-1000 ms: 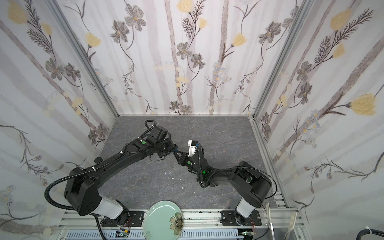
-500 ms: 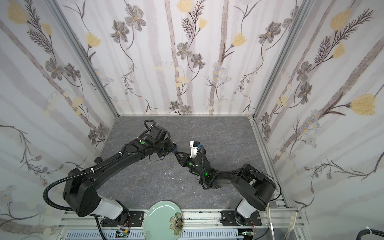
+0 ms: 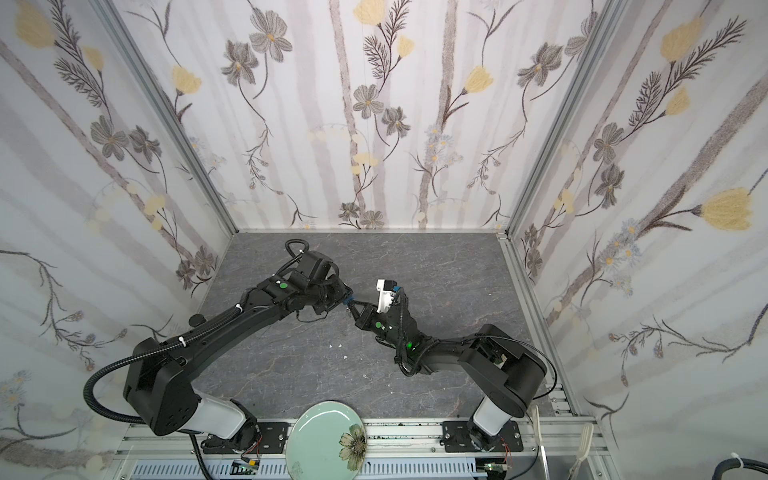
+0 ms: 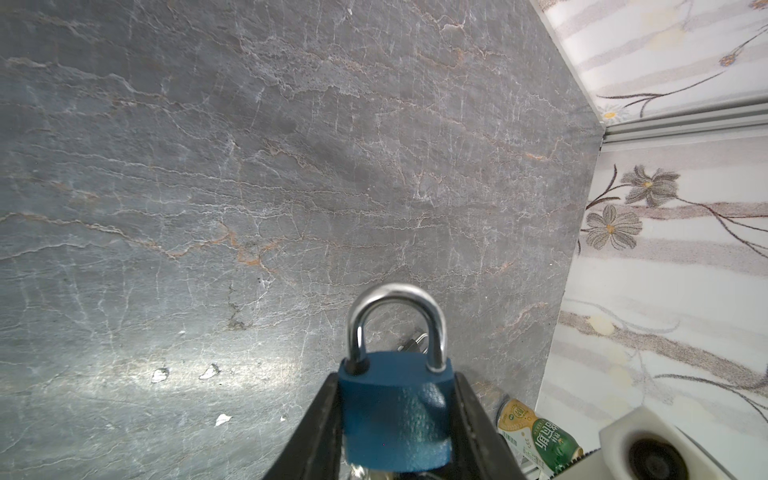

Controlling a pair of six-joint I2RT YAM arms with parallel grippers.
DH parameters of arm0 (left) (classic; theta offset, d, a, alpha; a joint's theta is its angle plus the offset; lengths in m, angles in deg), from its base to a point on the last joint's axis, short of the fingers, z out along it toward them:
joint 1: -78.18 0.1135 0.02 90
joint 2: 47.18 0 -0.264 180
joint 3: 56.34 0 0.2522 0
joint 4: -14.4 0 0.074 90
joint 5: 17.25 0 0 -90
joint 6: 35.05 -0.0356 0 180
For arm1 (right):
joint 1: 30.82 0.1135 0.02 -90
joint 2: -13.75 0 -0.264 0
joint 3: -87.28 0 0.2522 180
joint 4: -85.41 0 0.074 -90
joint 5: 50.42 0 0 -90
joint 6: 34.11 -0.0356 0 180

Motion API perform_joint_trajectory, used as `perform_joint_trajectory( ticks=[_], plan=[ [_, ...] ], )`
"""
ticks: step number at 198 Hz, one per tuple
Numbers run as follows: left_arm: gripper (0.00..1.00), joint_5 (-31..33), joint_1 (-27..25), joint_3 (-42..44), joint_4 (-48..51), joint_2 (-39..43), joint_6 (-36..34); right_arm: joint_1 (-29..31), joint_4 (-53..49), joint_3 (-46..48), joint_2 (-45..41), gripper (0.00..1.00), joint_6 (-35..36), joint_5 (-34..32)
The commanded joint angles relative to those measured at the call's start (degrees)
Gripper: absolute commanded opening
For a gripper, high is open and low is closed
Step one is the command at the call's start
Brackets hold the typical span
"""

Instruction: Unlock with the key

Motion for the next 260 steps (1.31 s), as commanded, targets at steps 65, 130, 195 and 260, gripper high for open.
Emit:
perform_joint_trajectory(
  ticks=[65,130,195,260],
  plan=[
    [0.00,1.09,0.10,2.28,-5.66,2.48,1.01,-0.29,3.53,-0.48,1.20,0.02,-0.63,2.40],
    [0.00,-1.89,0.56,7.38,-16.05,5.39,1.88,-2.24,14.45,1.36,3.30,0.00,-5.58,6.83],
    [0.00,-3.94,0.76,11.67,-24.92,8.57,1.94,-4.78,28.68,2.06,7.35,0.00,-14.35,11.33],
    [0.00,-4.47,1.29,13.39,-26.75,10.20,1.96,-5.08,34.87,1.98,10.06,0.00,-17.86,12.64]
  ],
)
